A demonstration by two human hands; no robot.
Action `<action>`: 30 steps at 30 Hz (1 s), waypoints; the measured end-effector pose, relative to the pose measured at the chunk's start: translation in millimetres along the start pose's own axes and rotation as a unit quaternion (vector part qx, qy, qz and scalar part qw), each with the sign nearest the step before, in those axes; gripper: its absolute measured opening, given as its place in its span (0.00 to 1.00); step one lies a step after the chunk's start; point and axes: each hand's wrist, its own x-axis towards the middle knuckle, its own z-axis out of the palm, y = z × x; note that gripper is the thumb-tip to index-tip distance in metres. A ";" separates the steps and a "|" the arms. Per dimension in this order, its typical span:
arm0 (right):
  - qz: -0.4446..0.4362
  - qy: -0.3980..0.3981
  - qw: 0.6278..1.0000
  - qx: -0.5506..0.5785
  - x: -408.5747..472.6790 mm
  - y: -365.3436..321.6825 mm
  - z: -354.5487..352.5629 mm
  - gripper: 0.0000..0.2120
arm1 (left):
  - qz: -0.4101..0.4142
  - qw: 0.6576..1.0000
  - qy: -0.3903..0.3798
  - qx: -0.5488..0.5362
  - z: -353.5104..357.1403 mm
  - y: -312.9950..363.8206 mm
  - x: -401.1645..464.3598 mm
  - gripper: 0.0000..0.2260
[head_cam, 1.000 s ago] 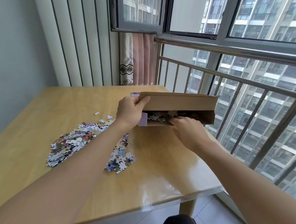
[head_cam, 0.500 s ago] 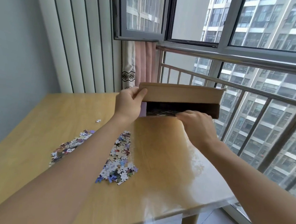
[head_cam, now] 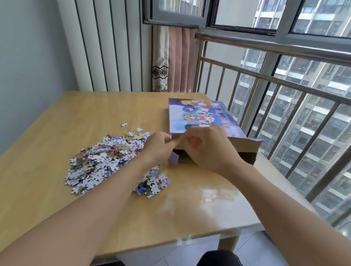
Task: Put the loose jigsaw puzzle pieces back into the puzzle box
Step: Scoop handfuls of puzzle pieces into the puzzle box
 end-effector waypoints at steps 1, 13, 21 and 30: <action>0.003 0.003 1.000 0.012 4.1 -7.5 2.7 0.08 | 0.005 1.000 -0.029 -0.005 -6.2 -2.8 -2.9 0.10; 0.256 -0.292 0.920 0.050 63.1 -57.5 108.9 0.46 | -0.065 0.941 0.079 0.324 -131.0 -91.0 -35.2 0.32; 0.280 -0.272 0.913 0.119 86.8 -47.6 151.8 0.58 | -0.119 0.979 0.130 0.105 -126.3 -145.9 -56.7 0.29; 0.208 -0.351 0.912 0.037 105.3 -50.6 148.0 0.56 | -0.053 0.994 0.072 0.069 -125.8 -144.0 -53.2 0.30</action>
